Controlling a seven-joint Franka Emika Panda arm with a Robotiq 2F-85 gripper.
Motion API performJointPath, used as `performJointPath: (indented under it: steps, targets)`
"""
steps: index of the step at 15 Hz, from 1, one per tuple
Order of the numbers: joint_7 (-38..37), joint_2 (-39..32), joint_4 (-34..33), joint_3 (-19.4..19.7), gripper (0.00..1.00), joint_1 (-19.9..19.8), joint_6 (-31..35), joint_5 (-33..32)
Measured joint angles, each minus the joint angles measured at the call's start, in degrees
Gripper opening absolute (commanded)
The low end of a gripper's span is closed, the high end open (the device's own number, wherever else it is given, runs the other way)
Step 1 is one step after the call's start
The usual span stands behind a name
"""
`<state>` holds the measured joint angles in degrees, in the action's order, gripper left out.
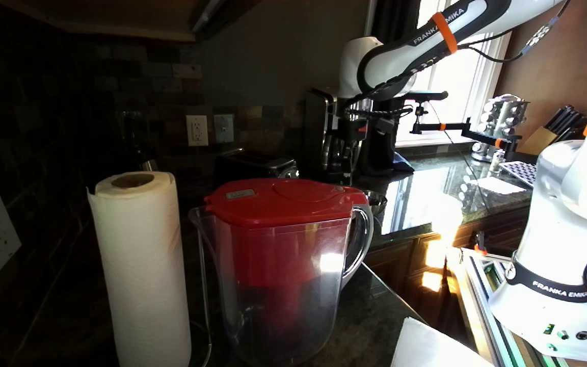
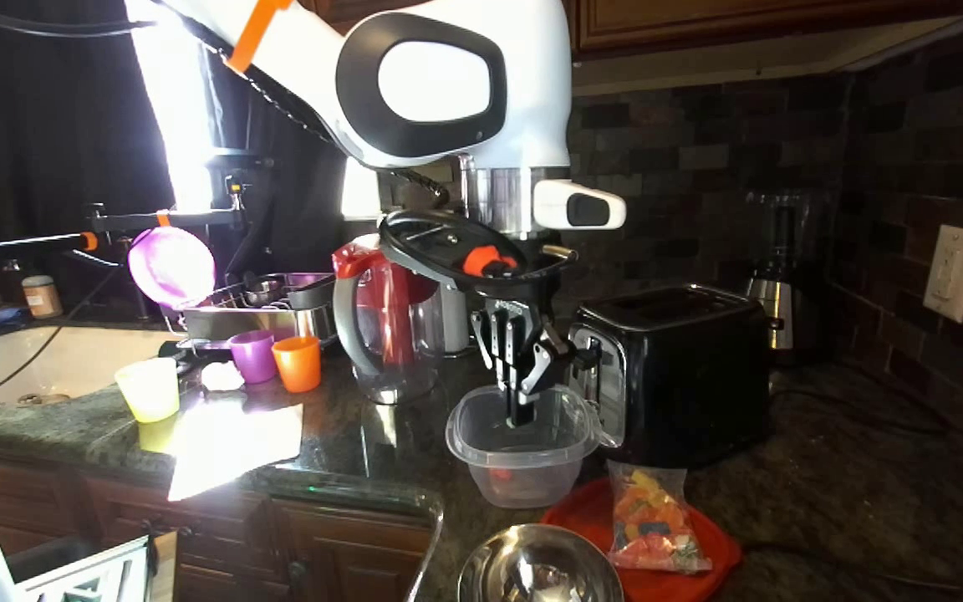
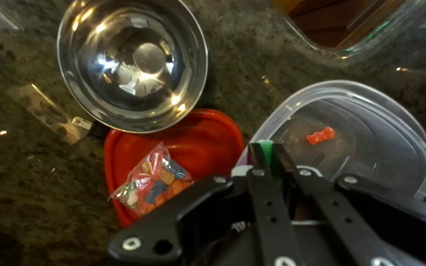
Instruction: Move the items from the transparent bowl to the silver bowl
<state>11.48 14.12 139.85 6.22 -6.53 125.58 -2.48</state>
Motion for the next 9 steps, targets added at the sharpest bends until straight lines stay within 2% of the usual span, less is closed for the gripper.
performJointPath:
  steps: [9]
  targets:
    - [-0.57, 2.75, 3.47, 3.10, 0.13, -4.08, -1.36, -2.23]
